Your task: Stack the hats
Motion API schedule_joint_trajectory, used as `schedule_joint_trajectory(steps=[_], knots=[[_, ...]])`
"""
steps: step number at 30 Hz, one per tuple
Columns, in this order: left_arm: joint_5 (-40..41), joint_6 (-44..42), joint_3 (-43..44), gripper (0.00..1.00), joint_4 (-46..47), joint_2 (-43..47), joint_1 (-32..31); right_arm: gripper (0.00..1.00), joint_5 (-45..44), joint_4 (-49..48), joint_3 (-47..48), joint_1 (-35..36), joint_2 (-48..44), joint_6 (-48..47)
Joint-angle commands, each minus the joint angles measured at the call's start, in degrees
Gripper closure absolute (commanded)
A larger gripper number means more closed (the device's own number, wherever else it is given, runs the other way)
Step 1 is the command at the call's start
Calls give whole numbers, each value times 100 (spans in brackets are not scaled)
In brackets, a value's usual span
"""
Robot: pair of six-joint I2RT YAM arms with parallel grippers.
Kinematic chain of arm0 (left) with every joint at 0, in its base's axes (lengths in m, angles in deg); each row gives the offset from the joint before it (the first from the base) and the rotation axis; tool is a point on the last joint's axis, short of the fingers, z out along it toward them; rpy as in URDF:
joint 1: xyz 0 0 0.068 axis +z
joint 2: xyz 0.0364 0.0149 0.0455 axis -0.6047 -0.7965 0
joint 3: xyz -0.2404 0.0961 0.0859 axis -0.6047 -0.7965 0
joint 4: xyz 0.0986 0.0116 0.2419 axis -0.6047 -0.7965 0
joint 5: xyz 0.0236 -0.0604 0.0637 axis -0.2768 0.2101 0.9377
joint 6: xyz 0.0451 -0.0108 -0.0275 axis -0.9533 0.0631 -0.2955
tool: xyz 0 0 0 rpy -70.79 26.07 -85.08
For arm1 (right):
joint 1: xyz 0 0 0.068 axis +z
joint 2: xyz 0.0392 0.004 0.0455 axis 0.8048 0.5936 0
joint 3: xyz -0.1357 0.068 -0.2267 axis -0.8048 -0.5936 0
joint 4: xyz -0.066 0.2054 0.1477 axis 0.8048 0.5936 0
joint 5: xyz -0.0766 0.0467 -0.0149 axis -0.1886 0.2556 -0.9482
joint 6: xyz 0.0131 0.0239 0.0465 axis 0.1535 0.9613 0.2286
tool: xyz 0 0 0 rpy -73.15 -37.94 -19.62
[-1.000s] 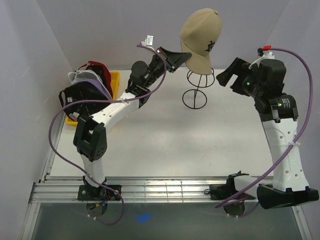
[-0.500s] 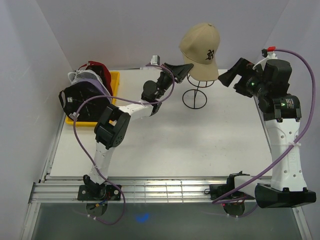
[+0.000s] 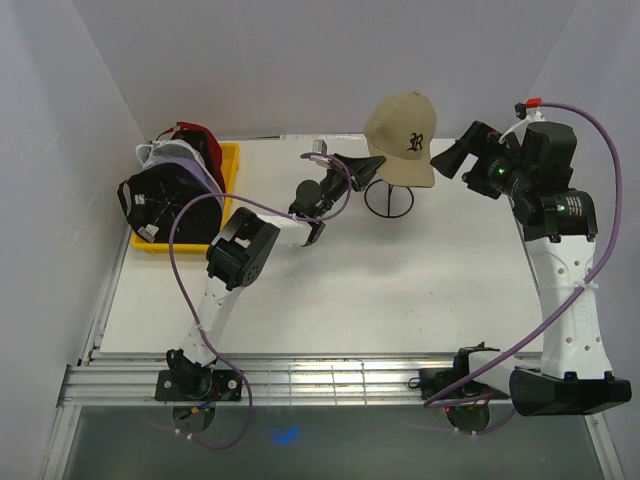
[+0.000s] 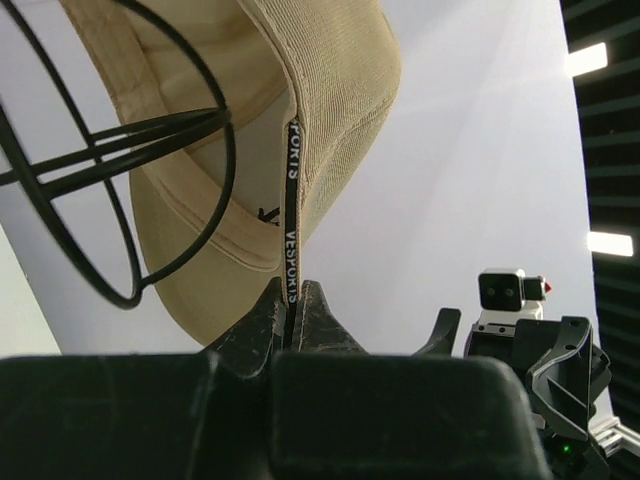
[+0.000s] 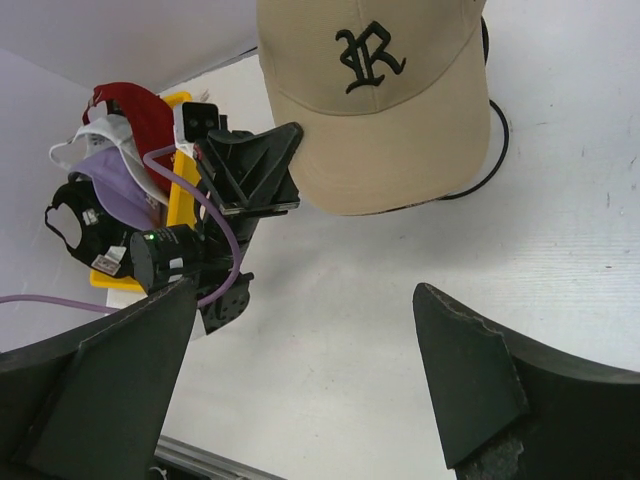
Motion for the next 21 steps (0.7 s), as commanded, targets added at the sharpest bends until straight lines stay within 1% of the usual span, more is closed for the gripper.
schedule_joint_trajectory(steps=[1, 8, 13, 21], knots=[[39, 234, -82, 100, 1042, 104, 26, 6, 127, -235, -120, -28, -132, -52], [100, 481, -276, 100, 1270, -99, 26, 6, 127, -314, -296, -19, -203, -61], [259, 657, -627, 100, 1587, -151, 26, 5, 153, -367, -428, -19, -247, -61], [118, 683, -821, 100, 1446, -195, 17, 5, 127, -437, -630, -19, -326, -78]])
